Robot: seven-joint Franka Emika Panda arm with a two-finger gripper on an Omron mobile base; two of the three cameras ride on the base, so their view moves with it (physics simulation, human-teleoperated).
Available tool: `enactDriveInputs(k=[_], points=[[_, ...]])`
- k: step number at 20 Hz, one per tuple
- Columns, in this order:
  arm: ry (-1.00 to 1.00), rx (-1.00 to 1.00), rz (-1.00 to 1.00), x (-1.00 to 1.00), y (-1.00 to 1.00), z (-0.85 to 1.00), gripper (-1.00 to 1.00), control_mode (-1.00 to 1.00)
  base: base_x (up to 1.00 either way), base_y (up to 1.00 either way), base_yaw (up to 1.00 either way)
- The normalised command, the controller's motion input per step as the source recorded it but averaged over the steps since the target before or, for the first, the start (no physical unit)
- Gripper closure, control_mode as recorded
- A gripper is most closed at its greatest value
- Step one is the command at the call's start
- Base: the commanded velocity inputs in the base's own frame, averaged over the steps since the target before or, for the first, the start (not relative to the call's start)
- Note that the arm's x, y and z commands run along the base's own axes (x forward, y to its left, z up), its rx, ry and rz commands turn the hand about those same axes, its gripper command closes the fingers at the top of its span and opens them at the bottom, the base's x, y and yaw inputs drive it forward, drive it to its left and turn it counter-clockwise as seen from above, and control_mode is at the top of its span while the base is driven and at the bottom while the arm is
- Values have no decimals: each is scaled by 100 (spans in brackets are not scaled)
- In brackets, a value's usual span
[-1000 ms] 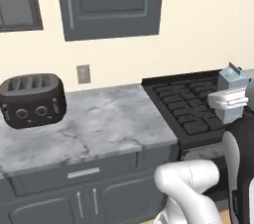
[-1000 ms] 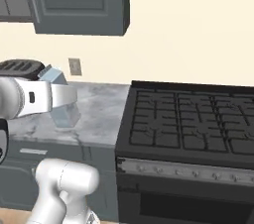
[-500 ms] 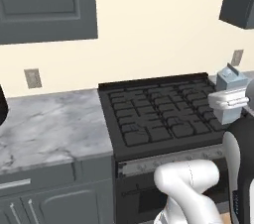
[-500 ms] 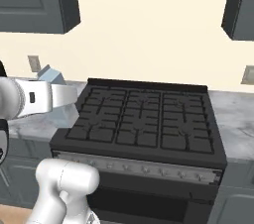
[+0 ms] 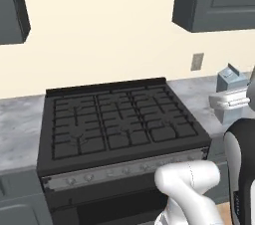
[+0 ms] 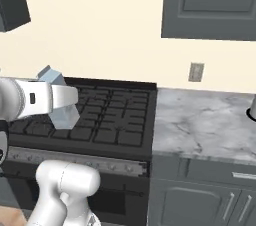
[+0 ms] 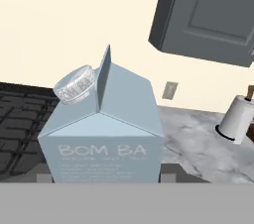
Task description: Take out the milk from the fridge and place it on the tray on the counter. Then take the sugar cube near the tray and place it in the tray.
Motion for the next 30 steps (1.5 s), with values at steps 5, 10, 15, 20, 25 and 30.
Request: enactDriveInputs(k=[5,10,15,20,25,30], points=[[0,0,0,0,0,0,100,100,0,-100,0],[0,0,0,0,0,0,100,100,0,-100,0],[0,0,0,0,0,0,100,100,0,-100,0],[0,0,0,0,0,0,100,100,9,-100,0],[0,0,0,0,0,0,100,100,32,-100,9],[0,0,0,0,0,0,100,100,30,-100,10]])
